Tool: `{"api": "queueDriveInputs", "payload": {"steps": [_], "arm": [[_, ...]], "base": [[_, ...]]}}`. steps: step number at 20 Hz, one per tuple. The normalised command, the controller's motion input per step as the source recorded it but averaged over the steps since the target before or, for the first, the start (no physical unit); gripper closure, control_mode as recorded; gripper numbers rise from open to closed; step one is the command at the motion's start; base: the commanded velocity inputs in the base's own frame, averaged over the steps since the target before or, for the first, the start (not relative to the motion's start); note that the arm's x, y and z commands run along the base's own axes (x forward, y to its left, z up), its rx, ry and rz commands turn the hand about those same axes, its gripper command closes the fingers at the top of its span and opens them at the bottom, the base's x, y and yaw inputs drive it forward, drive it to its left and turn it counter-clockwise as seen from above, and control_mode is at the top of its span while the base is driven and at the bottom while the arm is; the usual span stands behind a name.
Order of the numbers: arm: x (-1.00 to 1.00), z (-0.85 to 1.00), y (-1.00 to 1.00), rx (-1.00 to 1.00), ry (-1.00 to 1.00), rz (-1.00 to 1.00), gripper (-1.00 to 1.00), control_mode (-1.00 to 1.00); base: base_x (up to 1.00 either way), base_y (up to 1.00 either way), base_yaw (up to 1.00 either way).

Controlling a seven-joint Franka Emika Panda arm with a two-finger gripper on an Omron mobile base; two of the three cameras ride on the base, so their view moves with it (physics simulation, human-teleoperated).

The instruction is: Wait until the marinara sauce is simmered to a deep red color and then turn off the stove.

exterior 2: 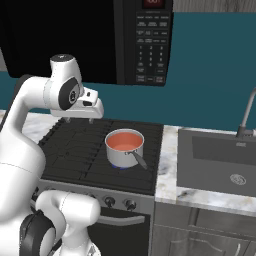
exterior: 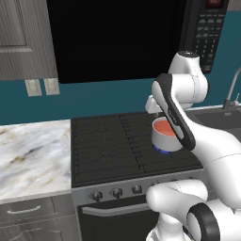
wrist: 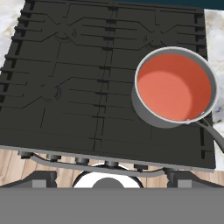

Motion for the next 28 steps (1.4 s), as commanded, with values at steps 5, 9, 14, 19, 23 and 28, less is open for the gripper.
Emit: {"api": "queueDriveInputs", "payload": {"steps": [5, 9, 14, 19, 23, 28], "arm": [[0.00, 0.00, 0.00, 0.00, 0.00, 0.00, -1.00, -1.00], [0.00, 0.00, 0.00, 0.00, 0.00, 0.00, -1.00, -1.00], [0.00, 0.00, 0.00, 0.00, 0.00, 0.00, -1.00, -1.00], [0.00, 0.00, 0.00, 0.00, 0.00, 0.00, -1.00, -1.00], [0.00, 0.00, 0.00, 0.00, 0.00, 0.00, -1.00, -1.00], [0.00, 0.00, 0.00, 0.00, 0.00, 0.00, -1.00, -1.00]], "base": [[0.00, 0.00, 0.00], [0.00, 0.00, 0.00], [0.00, 0.00, 0.00], [0.00, 0.00, 0.00], [0.00, 0.00, 0.00], [0.00, 0.00, 0.00]]}}
